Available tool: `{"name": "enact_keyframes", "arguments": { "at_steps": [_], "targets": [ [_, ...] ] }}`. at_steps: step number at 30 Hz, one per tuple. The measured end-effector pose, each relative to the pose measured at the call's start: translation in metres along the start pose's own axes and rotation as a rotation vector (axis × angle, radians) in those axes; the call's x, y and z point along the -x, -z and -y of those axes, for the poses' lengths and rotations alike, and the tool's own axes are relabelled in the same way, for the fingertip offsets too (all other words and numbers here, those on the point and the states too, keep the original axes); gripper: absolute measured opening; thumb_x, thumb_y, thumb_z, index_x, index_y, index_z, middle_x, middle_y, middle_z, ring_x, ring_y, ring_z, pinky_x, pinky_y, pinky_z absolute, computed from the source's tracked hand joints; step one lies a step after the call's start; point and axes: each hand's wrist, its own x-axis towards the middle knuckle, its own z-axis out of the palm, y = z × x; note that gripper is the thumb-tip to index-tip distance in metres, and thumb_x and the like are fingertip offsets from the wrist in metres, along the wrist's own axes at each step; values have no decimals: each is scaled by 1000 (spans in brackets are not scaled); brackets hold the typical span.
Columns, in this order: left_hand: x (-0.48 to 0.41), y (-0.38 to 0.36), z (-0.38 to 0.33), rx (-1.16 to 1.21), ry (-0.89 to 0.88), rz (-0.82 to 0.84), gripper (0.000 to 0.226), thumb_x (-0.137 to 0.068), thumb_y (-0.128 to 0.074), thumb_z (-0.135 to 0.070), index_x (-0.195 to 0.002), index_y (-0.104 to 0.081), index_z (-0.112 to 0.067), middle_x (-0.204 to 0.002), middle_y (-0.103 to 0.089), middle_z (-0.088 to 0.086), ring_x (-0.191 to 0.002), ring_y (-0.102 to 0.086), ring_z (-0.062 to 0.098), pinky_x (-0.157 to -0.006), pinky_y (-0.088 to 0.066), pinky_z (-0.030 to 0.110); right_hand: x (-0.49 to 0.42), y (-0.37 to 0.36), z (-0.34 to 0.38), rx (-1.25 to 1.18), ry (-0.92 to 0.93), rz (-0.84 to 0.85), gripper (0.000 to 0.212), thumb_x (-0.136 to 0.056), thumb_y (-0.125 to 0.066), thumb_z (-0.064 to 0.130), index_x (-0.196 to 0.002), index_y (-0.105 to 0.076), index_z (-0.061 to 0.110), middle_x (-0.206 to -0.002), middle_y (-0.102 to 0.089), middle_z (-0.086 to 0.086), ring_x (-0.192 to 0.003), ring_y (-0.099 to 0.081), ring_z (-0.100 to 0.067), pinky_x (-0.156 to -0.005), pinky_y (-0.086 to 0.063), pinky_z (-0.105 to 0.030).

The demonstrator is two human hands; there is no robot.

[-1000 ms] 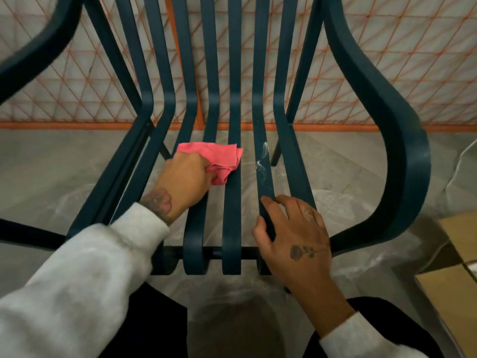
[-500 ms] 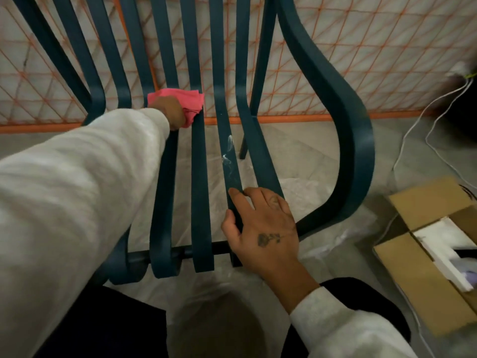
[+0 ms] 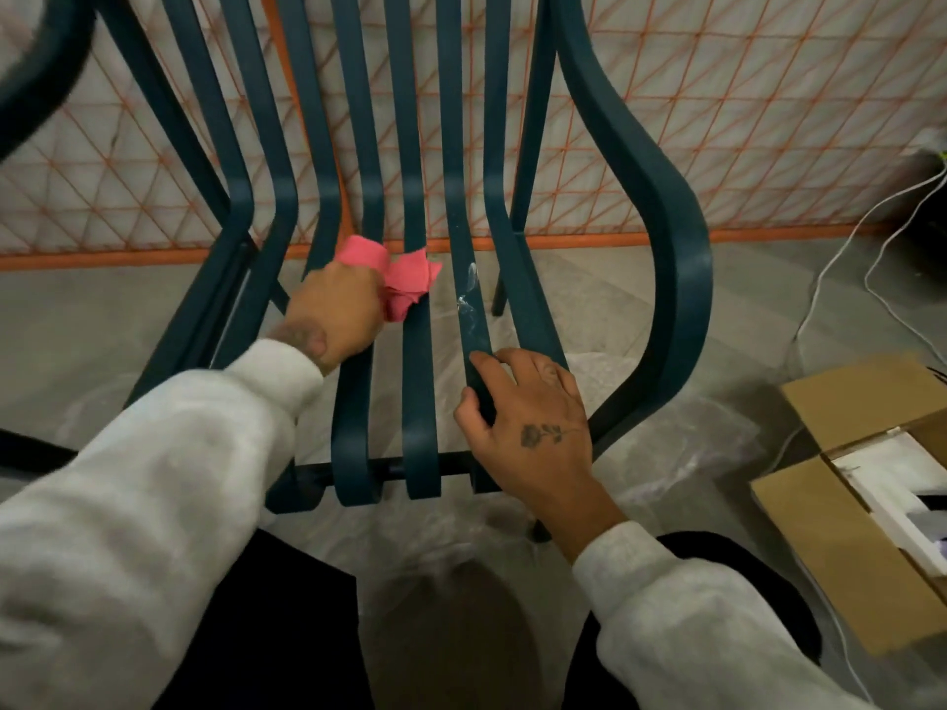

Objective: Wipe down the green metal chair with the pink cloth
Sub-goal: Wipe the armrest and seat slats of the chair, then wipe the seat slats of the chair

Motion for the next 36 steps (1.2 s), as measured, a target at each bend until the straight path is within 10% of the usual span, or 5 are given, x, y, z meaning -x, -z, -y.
{"name": "enact_keyframes", "arguments": {
  "at_steps": [6,20,25,32,36],
  "targets": [
    [50,55,5,350,66,54,34,-94,-56,-45,-68,-61,-24,-68,-62,0,-70,-62,21,-58,-42,30,-1,11,-2,-250,-106,85,50,-90,-55,49,-134,-52,28,-131,-51,6,-118,-49,-13,-102,-41,-33],
    [143,53,-83,882,-345,167,42,-98,-54,-10,-134,-58,-31,-133,-57,-19,-122,-51,-6,-103,-43,17,-1,49,26,-2038,-714,191,72,-93,-38,66,-136,-57,10,-125,-63,-20,-121,-56,-37,-103,-47,-48],
    [140,37,-38,775,-62,28,28,-94,-62,-26,-120,-65,-34,-115,-65,-17,-104,-61,-1,-96,-49,23,2,59,16,-1842,-667,129,106,-58,-71,82,-144,-49,24,-140,-58,-16,-127,-57,-39,-101,-44,-63],
    [130,-18,0,386,-65,-230,32,-87,-70,-23,-118,-68,-15,-123,-63,1,-118,-52,18,-103,-41,28,-14,80,14,-1080,-426,79,36,-81,-65,43,-110,-61,22,-94,-69,7,-90,-68,-10,-66,-56,-21],
    [130,-32,4,321,-100,-331,29,-81,-74,-17,-110,-72,-12,-117,-67,2,-111,-58,21,-92,-53,37,12,38,18,12,-114,254,65,-82,-47,66,-135,-50,28,-135,-54,4,-135,-44,-22,-114,-35,-51]
  ]
}}
